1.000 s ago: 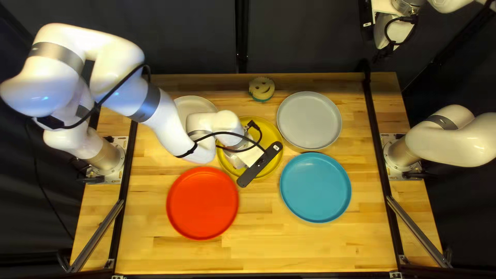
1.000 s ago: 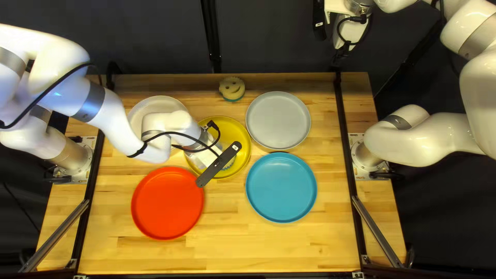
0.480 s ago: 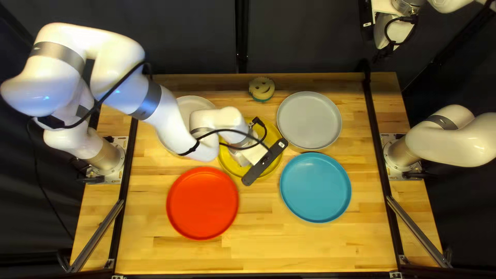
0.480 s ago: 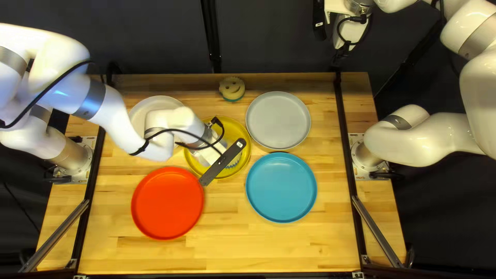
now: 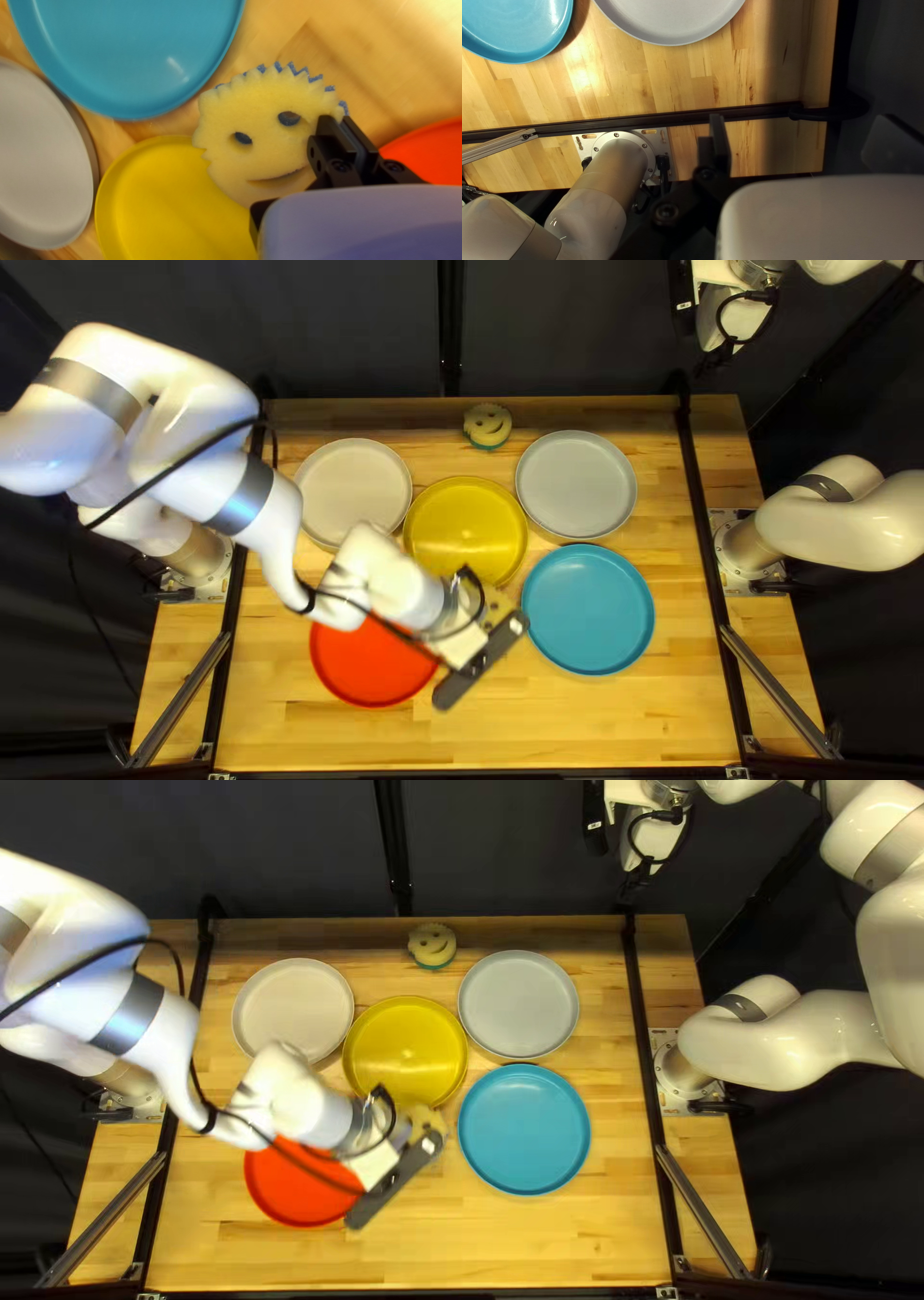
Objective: Pick up sponge and scrub the plate
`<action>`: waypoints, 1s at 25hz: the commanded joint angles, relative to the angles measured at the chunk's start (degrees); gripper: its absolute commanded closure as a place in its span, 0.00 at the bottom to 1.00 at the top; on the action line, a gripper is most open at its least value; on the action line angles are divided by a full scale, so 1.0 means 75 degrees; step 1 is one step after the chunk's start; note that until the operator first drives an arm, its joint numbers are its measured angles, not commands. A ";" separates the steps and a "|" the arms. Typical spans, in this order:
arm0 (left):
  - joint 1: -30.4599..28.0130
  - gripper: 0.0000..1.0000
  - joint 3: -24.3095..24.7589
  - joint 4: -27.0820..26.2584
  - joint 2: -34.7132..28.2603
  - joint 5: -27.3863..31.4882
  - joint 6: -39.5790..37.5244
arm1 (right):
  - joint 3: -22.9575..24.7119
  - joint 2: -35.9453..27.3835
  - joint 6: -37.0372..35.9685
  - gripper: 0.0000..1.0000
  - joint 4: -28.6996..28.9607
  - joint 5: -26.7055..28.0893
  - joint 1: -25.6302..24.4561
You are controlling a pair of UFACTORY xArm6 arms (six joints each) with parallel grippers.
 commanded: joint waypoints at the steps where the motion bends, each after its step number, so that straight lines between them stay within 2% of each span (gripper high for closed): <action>1: -0.0092 0.00 0.0218 0.0322 0.0083 -0.0379 -0.0406 | 0.0000 0.0000 0.0000 0.00 0.0000 0.0000 0.0000; 5: 0.0241 0.00 0.0958 0.0008 -0.0436 -0.0604 -0.0061 | 0.0000 0.0000 0.0000 0.00 0.0000 0.0000 0.0000; 8: 0.0809 0.00 0.1842 -0.0594 -0.1305 -0.0573 0.0718 | 0.0000 0.0000 0.0000 0.00 0.0000 0.0000 0.0000; 9: 0.1109 0.00 0.2207 -0.0975 -0.1730 -0.0478 0.1224 | 0.0000 0.0000 0.0000 0.00 0.0000 0.0000 0.0000; 13: 0.1984 0.00 0.3005 -0.1969 -0.2811 -0.0085 0.2626 | 0.0000 0.0000 0.0000 0.00 0.0000 0.0000 0.0000; 15: 0.2690 0.00 0.3538 -0.2655 -0.3453 0.0088 0.3664 | 0.0000 0.0000 0.0000 0.00 0.0000 0.0000 0.0000; 18: 0.3455 0.00 0.4011 -0.3396 -0.3997 0.0239 0.4800 | 0.0000 0.0000 0.0000 0.00 0.0000 0.0000 0.0000; 19: 0.3914 0.00 0.4251 -0.3845 -0.4298 0.0360 0.5562 | 0.0000 0.0000 0.0000 0.00 0.0000 0.0000 0.0000; 23: 0.5196 0.00 0.4845 -0.4681 -0.5392 0.1089 0.7366 | 0.0000 0.0000 0.0000 0.00 0.0000 0.0000 0.0000; 25: 0.6041 0.00 0.4944 -0.5022 -0.6228 0.2068 0.8158 | 0.0000 0.0000 0.0000 0.00 0.0000 0.0000 0.0000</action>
